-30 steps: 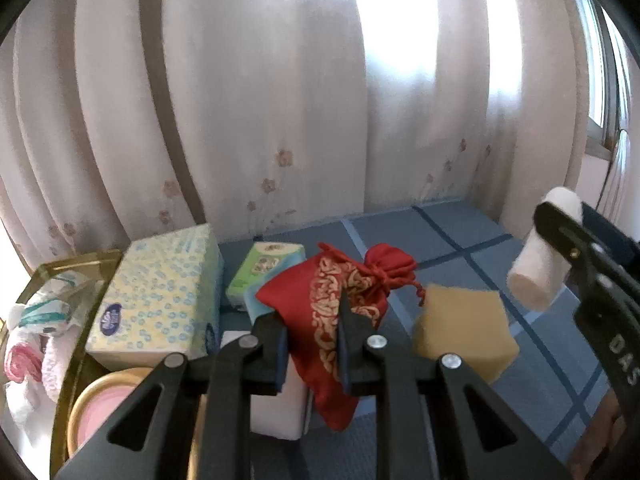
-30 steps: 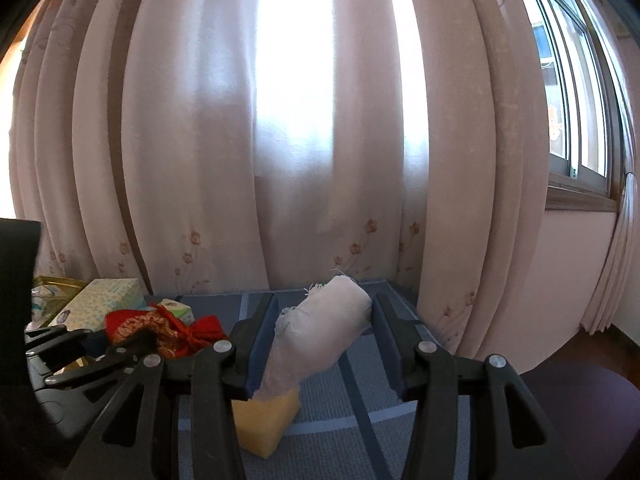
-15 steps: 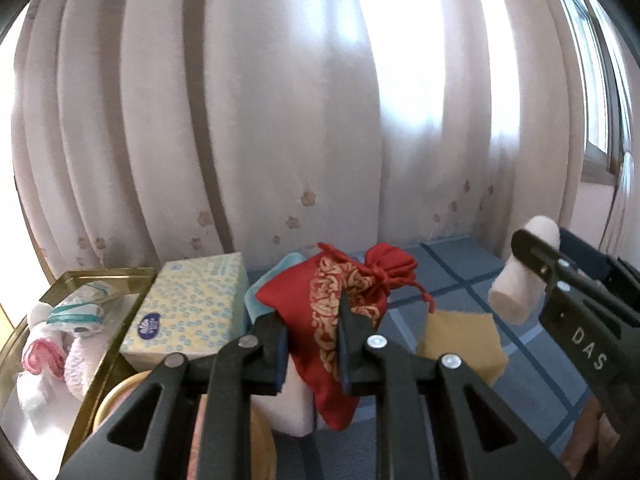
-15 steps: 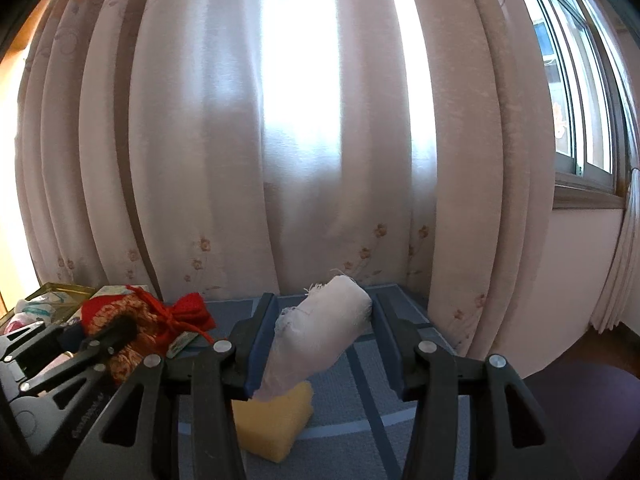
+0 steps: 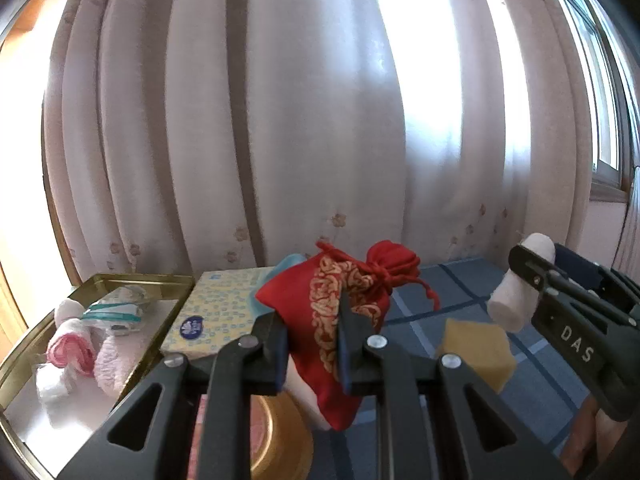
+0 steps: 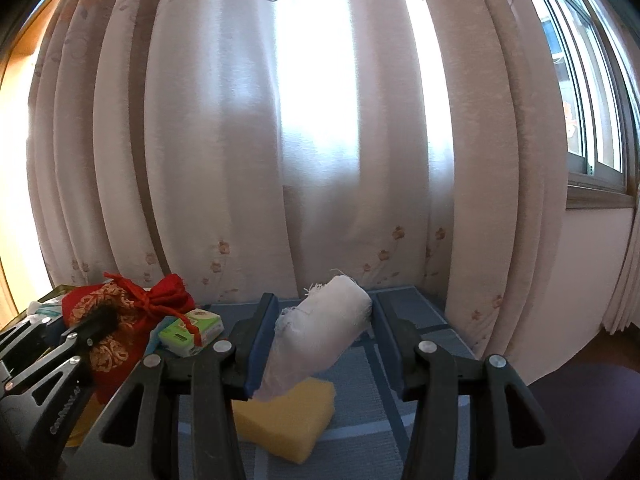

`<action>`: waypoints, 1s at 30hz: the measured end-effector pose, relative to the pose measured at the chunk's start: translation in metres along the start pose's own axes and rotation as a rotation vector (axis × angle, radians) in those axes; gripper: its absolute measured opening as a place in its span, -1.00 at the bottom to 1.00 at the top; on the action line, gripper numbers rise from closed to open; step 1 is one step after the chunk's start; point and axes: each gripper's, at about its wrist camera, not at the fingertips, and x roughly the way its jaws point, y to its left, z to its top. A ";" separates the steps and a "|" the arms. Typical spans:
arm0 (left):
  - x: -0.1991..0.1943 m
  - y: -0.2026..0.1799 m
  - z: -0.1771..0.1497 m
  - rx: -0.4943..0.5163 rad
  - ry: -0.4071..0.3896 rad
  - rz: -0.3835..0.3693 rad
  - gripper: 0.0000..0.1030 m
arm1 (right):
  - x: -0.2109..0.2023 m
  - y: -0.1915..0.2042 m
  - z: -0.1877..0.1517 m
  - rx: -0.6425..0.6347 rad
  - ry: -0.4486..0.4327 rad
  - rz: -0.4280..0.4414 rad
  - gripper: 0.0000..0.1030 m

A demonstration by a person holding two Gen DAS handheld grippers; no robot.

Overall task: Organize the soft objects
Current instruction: 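Lift the red pouch with the left gripper while the right holds the gauze roll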

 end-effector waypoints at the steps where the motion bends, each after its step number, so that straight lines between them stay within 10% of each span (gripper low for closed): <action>1: -0.001 0.001 0.000 -0.001 -0.002 0.003 -0.66 | 0.000 0.001 0.000 -0.002 0.000 0.000 -0.02; 30: -0.022 0.037 -0.008 -0.078 -0.033 0.059 -0.66 | -0.009 0.039 -0.004 -0.036 0.001 0.060 -0.02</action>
